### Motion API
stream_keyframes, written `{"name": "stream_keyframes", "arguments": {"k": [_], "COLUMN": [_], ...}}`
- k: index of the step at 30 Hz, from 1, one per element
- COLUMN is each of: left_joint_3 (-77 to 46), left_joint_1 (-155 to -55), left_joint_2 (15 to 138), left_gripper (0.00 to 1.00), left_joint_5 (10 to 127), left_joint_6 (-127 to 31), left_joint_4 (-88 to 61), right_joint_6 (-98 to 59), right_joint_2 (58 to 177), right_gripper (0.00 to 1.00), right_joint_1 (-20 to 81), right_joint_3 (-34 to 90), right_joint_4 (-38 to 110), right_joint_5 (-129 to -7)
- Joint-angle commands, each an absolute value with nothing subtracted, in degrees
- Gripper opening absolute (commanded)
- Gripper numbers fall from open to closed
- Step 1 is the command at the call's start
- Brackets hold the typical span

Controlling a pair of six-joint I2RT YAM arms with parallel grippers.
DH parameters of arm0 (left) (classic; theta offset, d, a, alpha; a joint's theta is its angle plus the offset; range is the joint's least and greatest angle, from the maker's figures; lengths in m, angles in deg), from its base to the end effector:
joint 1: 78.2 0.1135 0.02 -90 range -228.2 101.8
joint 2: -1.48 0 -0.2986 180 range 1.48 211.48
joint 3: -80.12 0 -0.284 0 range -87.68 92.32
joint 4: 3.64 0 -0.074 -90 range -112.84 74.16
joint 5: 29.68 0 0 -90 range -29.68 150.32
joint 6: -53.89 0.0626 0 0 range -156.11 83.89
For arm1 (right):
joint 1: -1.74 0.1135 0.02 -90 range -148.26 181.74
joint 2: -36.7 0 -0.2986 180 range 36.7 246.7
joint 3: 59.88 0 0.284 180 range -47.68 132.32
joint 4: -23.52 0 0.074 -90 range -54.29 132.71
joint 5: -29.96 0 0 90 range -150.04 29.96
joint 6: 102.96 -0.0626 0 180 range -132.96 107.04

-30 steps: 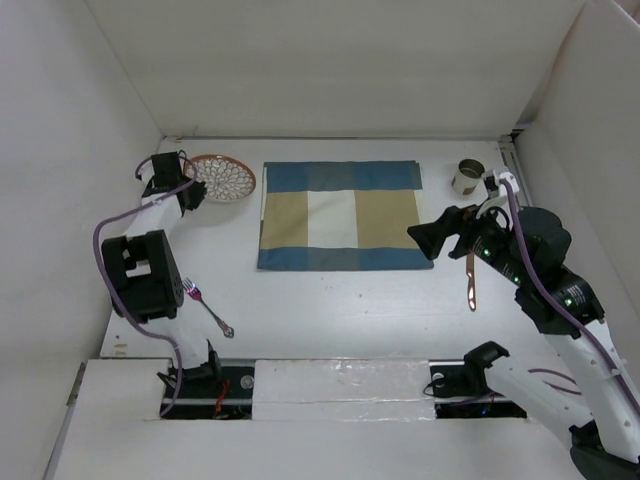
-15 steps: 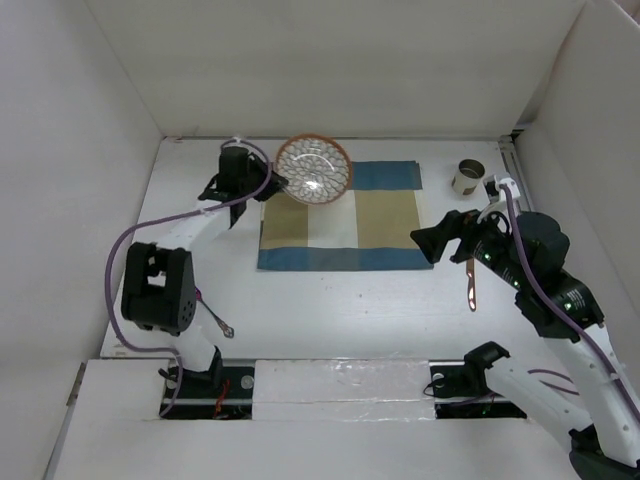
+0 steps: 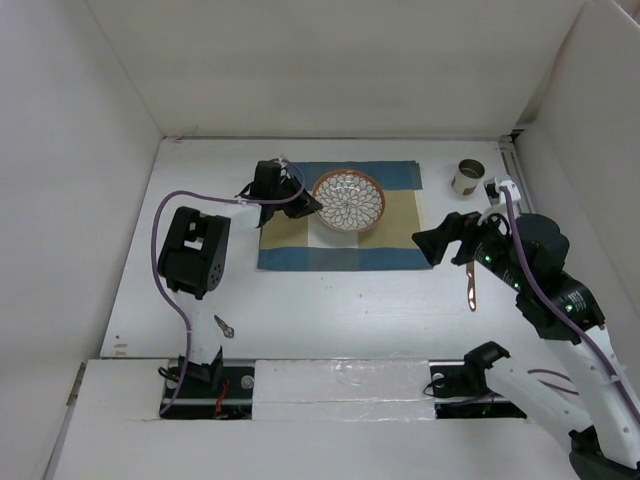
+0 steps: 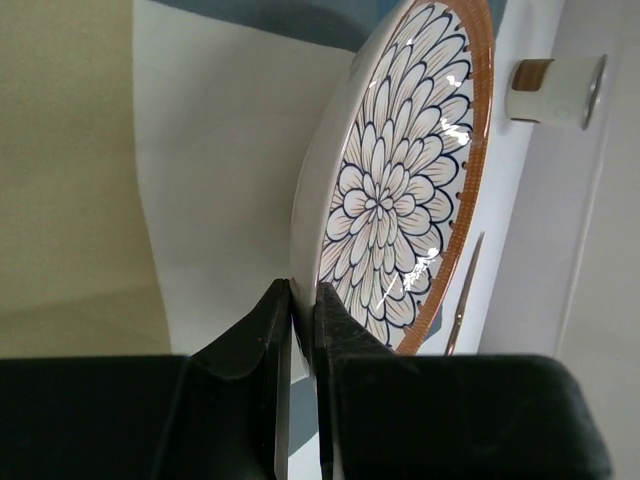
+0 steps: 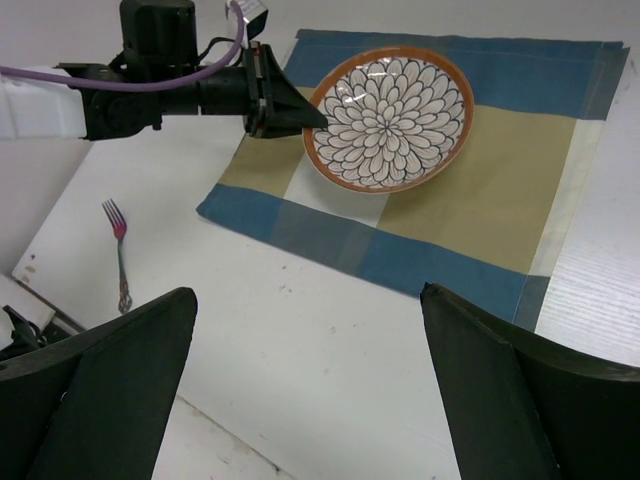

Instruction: Set the dinner table for one person

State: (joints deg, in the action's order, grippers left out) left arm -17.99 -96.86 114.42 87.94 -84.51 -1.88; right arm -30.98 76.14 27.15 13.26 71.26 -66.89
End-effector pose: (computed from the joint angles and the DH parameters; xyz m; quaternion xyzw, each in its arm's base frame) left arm 0.4574 -0.1851 0.1787 -0.0985 0.8409 -0.4428 0.2953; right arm 0.1393 0.0744 0.4277 -0.0874 0.7828 0.2710 0.5533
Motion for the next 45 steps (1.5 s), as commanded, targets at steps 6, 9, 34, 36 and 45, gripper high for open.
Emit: {"name": "stream_keyframes", "arguments": {"k": [6, 9, 34, 36, 45], "left_joint_3": [-14.2, -14.2, -17.7, -16.8, -8.3], "left_joint_1": [-97.1, -97.1, -97.1, -97.1, -97.8], "left_joint_2": [114.1, 114.6, 107.4, 106.2, 97.2], "left_gripper": [0.0, 0.0, 1.0, 1.0, 1.0], "left_joint_5": [97.2, 97.2, 83.3, 79.4, 63.7], "left_joint_6": [-88.9, -88.9, -87.9, -87.2, -82.1], "left_joint_4": [13.0, 13.0, -1.9, -8.5, -27.9], "right_joint_6": [-31.4, -31.4, -32.6, -34.2, -36.4], "right_joint_2": [75.6, 76.2, 79.8, 83.4, 102.2], "right_gripper": [1.0, 1.0, 1.0, 1.0, 1.0], "right_joint_1": [26.7, 26.7, 26.2, 25.4, 8.4], "right_joint_3": [13.0, 12.5, 12.5, 13.0, 20.0], "right_joint_4": [71.0, 71.0, 68.0, 68.0, 62.5], "right_joint_5": [-66.0, -66.0, -61.8, -60.3, -57.2]}}
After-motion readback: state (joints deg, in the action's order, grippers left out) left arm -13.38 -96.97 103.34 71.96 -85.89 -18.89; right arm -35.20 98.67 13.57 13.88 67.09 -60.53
